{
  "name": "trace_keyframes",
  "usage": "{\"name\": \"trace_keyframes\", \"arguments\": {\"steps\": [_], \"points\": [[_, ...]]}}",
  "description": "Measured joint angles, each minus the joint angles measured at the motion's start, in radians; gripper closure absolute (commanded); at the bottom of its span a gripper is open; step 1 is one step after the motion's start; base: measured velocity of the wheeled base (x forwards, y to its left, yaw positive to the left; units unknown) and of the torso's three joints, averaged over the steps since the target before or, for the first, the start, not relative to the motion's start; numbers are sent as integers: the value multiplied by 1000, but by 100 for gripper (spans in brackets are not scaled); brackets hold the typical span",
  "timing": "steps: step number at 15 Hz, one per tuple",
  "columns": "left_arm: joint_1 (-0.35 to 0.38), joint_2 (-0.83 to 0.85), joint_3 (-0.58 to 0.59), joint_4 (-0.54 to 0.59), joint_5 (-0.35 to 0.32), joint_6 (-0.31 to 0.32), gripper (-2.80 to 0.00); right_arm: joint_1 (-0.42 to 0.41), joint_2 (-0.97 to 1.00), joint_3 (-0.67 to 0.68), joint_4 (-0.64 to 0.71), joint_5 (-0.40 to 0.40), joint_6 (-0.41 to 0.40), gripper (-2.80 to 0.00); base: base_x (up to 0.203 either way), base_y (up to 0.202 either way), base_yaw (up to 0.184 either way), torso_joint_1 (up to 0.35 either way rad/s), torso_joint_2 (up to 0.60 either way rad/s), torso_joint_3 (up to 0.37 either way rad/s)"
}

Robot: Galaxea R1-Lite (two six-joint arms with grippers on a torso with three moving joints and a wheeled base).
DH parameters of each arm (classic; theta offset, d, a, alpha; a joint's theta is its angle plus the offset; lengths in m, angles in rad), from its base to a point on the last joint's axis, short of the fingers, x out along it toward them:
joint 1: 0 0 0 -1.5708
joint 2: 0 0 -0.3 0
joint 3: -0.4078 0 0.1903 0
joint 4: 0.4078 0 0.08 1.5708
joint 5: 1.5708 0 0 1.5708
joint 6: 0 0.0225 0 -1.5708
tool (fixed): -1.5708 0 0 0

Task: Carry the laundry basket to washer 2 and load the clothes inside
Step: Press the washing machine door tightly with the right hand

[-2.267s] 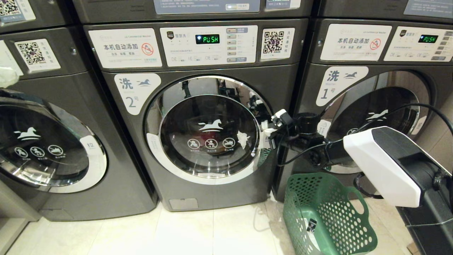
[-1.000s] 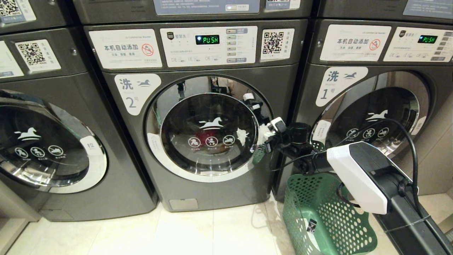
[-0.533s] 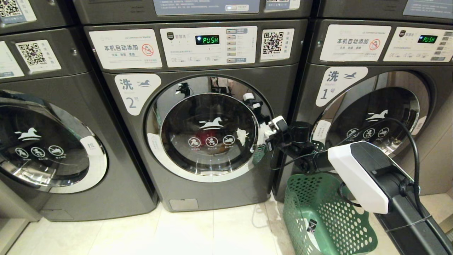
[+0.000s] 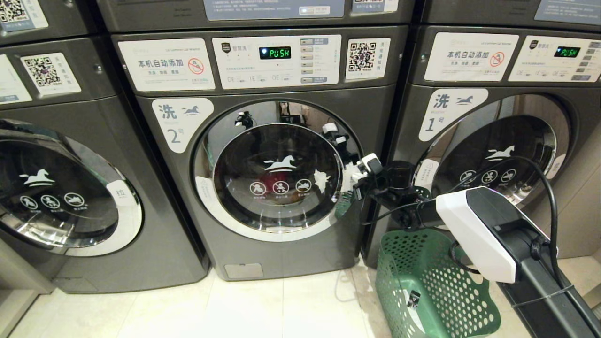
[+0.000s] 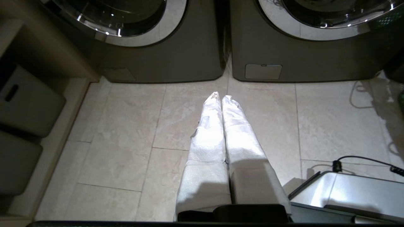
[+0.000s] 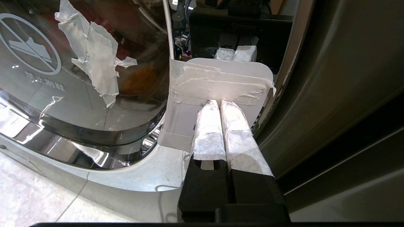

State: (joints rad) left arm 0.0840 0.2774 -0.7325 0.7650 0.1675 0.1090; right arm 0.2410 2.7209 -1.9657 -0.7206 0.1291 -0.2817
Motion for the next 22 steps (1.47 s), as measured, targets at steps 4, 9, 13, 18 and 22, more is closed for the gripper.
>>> {"name": "trace_keyframes", "arguments": {"steps": [4,9,13,18,22], "points": [[0,-1,71,-142,-127,50,0,-9,-2,0,1,2,1,0,0,0,0,0,0,0],[-10,-4,87,-177,-306,114,0,-7,-11,-1,0,11,4,0,0,0,0,0,0,0],[-38,-16,82,-165,-270,105,0,-4,-19,-1,-1,23,6,0,0,0,0,0,0,0],[-64,-180,293,-192,-134,119,0,-2,-23,-1,0,22,5,0,0,0,0,0,0,0],[-72,-254,556,-503,215,105,0,-3,-22,0,0,20,3,0,0,0,0,0,0,0]]}}
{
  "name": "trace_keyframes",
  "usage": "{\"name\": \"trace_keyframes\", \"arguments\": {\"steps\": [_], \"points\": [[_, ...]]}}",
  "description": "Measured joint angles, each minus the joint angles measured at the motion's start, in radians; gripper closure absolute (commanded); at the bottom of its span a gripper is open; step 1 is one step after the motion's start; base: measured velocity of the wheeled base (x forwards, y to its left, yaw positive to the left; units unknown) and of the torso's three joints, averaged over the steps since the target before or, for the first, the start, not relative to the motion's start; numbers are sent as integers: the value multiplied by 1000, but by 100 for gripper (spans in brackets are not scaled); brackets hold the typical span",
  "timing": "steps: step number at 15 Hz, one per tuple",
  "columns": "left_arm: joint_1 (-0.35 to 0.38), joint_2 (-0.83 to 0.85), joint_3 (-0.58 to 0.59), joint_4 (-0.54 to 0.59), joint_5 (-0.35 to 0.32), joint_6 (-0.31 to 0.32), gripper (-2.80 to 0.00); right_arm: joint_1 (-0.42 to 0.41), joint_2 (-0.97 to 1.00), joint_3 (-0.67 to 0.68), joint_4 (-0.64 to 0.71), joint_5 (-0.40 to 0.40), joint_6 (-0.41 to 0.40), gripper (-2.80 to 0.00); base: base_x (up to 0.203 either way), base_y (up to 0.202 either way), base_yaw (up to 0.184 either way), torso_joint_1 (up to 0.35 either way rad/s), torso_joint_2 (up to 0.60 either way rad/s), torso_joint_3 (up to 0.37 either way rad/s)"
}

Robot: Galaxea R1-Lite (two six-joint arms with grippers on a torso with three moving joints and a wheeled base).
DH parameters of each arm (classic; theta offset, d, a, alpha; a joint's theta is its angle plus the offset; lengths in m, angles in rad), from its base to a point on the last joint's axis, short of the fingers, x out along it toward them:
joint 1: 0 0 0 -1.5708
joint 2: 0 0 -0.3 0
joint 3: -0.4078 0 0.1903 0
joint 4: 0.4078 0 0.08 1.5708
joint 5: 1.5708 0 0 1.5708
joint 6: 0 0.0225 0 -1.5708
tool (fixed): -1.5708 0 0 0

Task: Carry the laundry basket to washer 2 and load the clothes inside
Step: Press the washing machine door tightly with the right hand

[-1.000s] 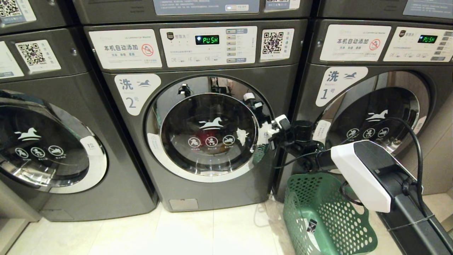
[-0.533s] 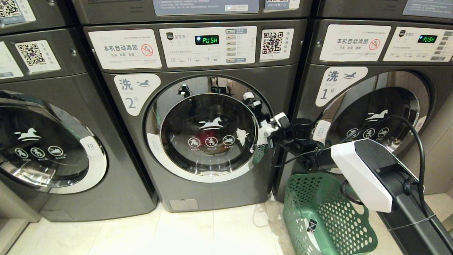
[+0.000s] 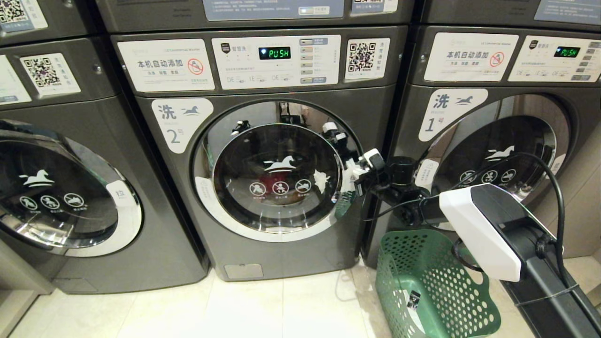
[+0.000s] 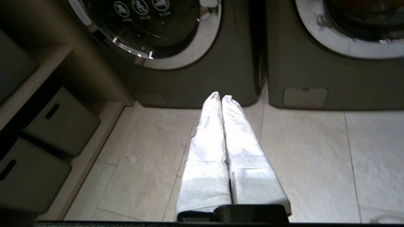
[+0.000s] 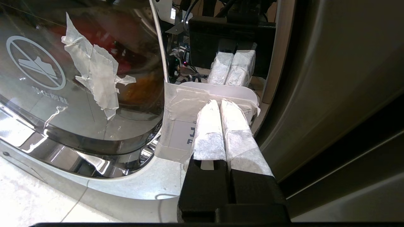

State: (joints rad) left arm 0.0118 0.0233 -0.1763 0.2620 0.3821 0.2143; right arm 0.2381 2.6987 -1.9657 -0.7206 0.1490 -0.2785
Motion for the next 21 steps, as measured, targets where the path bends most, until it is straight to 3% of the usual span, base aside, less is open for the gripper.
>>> {"name": "trace_keyframes", "arguments": {"steps": [2,4,7,8,21], "points": [[-1,-13,63,-138,-36,-9,0,1,0,0,0,-1,0,0,0,0,0,0,0,0],[-2,-19,101,-225,-148,-14,0,2,0,0,0,-3,0,0,0,0,0,0,0,0],[-2,-21,132,-237,-365,-21,0,1,-4,0,1,-3,0,0,0,0,0,0,0,0],[-2,-21,137,-242,-400,-26,0,1,-6,0,0,-2,0,0,0,0,0,0,0,0],[-1,-21,157,-244,-409,-68,0,13,-15,0,-5,-2,0,0,0,0,0,-1,0,-36]]}}
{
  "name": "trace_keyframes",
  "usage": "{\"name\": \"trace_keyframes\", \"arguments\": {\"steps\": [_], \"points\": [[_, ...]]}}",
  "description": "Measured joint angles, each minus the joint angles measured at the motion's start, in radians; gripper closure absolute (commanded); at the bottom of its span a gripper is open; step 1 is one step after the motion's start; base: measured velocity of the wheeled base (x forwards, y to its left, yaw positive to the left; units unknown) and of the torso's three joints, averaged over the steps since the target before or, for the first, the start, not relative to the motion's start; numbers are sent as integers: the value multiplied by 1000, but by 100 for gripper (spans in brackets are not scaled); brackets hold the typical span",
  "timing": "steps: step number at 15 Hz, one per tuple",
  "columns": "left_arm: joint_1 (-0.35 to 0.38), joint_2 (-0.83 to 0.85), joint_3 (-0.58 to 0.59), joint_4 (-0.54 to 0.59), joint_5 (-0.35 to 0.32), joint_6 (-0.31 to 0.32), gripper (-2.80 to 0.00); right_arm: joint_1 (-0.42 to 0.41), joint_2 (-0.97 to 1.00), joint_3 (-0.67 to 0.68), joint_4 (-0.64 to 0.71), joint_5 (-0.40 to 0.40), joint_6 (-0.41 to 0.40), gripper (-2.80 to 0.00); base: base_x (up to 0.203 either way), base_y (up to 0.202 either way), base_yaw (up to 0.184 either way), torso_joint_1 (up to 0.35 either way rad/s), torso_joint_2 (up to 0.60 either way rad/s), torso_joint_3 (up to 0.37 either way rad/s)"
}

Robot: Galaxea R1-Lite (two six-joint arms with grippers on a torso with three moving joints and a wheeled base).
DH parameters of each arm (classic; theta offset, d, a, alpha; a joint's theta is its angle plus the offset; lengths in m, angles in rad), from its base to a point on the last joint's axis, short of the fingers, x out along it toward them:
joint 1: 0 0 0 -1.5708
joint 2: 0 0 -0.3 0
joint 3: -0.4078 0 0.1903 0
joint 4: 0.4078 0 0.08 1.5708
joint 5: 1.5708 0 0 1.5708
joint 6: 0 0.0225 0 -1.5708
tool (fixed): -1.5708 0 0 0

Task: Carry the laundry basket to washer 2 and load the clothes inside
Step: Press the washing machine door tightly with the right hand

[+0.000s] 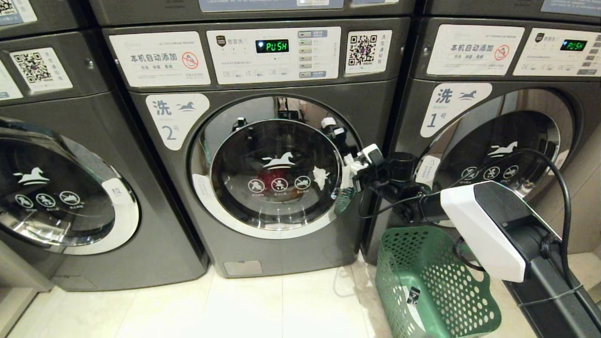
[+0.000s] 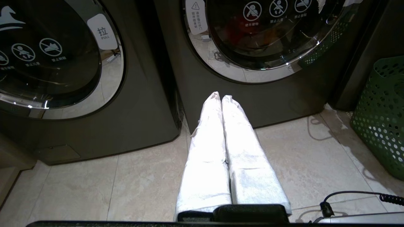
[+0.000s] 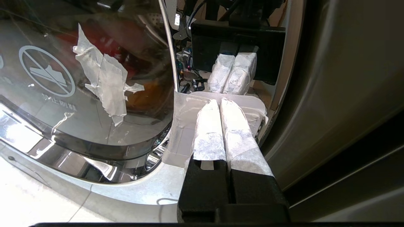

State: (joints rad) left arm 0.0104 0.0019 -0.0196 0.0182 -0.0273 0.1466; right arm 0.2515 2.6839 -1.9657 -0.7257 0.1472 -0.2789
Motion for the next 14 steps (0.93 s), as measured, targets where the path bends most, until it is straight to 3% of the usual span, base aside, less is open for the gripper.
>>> {"name": "trace_keyframes", "arguments": {"steps": [14], "points": [[0,0,8,1,-1,-1,0,-1,-1,3,14,-2,0,0,0,0,0,2,1,-42]]}}
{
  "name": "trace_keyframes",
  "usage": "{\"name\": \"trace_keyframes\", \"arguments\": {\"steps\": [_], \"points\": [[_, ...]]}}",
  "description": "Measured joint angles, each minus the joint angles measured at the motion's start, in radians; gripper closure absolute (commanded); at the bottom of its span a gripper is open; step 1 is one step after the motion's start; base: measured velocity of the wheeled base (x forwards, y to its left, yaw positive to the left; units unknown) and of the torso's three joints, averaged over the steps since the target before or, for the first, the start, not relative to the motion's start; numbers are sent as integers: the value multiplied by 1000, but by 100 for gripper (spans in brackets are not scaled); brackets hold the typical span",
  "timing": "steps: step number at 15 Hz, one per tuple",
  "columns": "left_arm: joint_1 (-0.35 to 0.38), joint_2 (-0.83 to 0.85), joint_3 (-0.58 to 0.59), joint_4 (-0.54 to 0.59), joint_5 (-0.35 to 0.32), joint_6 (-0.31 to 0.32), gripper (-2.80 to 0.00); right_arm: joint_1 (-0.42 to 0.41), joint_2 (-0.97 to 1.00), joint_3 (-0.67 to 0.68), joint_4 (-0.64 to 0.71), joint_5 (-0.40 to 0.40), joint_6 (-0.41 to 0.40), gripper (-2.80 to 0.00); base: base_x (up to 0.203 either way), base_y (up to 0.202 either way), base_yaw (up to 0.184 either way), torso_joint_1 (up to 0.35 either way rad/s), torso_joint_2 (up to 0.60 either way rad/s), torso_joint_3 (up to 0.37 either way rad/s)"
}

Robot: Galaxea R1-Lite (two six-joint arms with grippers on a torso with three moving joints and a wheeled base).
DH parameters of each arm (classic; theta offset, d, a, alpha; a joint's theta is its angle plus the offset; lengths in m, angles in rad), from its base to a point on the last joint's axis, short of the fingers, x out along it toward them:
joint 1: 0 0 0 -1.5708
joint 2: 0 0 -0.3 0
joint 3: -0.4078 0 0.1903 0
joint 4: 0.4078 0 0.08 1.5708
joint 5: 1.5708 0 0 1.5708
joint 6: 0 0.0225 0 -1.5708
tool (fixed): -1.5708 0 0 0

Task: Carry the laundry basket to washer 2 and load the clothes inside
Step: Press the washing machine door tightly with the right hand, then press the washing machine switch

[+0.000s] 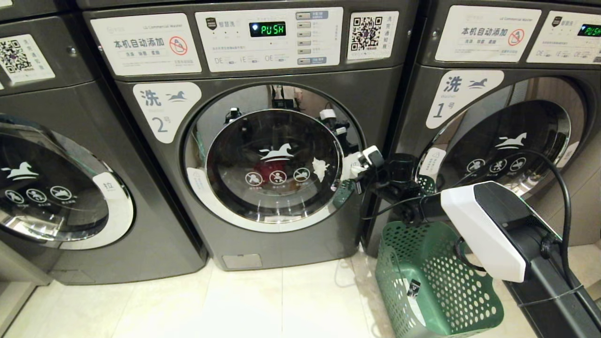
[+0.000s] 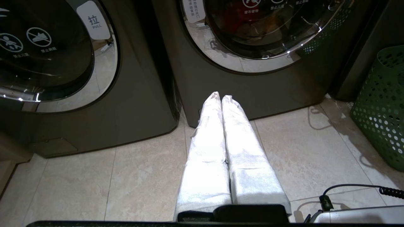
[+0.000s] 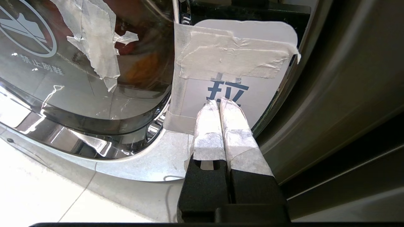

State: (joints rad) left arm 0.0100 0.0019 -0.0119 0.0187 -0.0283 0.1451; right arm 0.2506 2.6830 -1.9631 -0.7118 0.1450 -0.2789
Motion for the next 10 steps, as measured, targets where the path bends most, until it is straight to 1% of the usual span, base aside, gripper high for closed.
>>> {"name": "trace_keyframes", "arguments": {"steps": [2,4,8,10], "points": [[0,0,0,-1,-1,0,0,0,-4,4,-15,7,-1,0,0,0,0,0,0,0],[0,0,0,0,0,0,0,0,-38,62,-13,26,-1,0,0,0,0,0,0,0],[0,0,3,0,2,-9,0,16,-220,384,78,109,0,0,0,0,0,0,0,0],[1,0,4,-1,6,-47,0,28,-338,547,138,132,0,0,0,0,0,0,0,0]]}}
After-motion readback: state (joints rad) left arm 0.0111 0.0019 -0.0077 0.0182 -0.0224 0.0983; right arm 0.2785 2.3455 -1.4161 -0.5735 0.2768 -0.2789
